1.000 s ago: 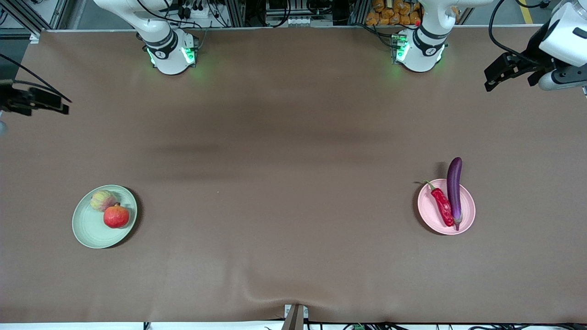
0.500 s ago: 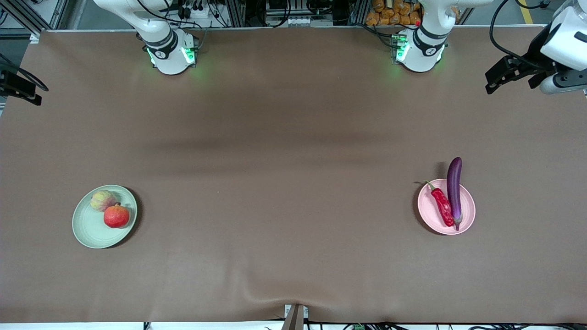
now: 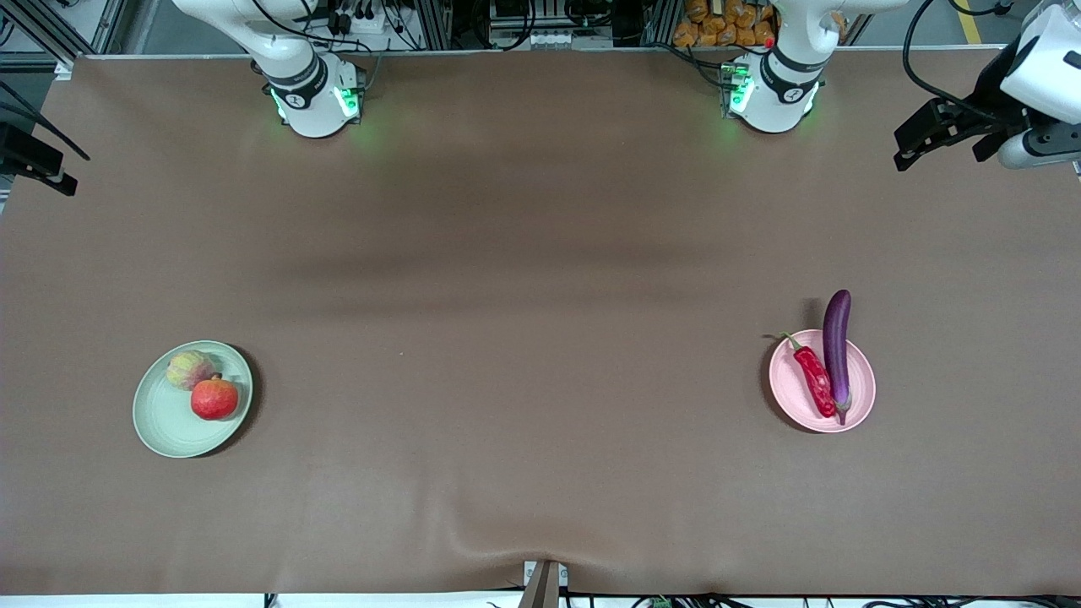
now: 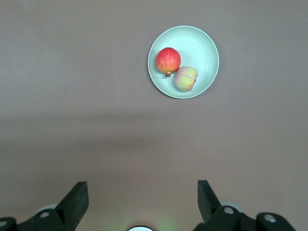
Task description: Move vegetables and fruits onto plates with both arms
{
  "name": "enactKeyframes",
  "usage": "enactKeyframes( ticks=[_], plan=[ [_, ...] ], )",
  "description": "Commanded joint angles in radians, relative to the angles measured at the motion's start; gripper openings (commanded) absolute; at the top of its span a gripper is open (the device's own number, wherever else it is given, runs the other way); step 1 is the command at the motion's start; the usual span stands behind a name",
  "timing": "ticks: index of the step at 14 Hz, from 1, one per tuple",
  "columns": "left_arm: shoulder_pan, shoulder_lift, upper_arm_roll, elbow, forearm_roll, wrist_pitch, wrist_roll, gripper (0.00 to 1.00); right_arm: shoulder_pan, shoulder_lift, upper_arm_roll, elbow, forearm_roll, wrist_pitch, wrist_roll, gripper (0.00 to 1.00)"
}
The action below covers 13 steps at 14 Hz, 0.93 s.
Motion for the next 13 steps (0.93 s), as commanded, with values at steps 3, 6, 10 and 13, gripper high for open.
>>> enactKeyframes(
  ticks=[3, 6, 10, 13],
  plan=[
    [0.039, -0.008, 0.014, 0.017, -0.018, -0.008, 0.035, 1.0, -0.073, -0.03, 0.07, -0.031, 0.007, 0.018, -0.018, 1.0],
    [0.038, 0.004, 0.014, 0.035, -0.021, -0.01, 0.051, 1.0, -0.073, -0.029, 0.07, -0.031, 0.007, 0.017, -0.018, 1.0],
    [0.039, 0.004, 0.014, 0.035, -0.021, -0.013, 0.052, 1.0, -0.073, -0.007, 0.069, -0.037, 0.009, 0.046, -0.02, 1.0],
    [0.045, 0.004, 0.015, 0.035, -0.021, -0.022, 0.055, 1.0, -0.068, -0.002, 0.069, -0.042, 0.01, 0.043, -0.018, 1.0]
  ],
)
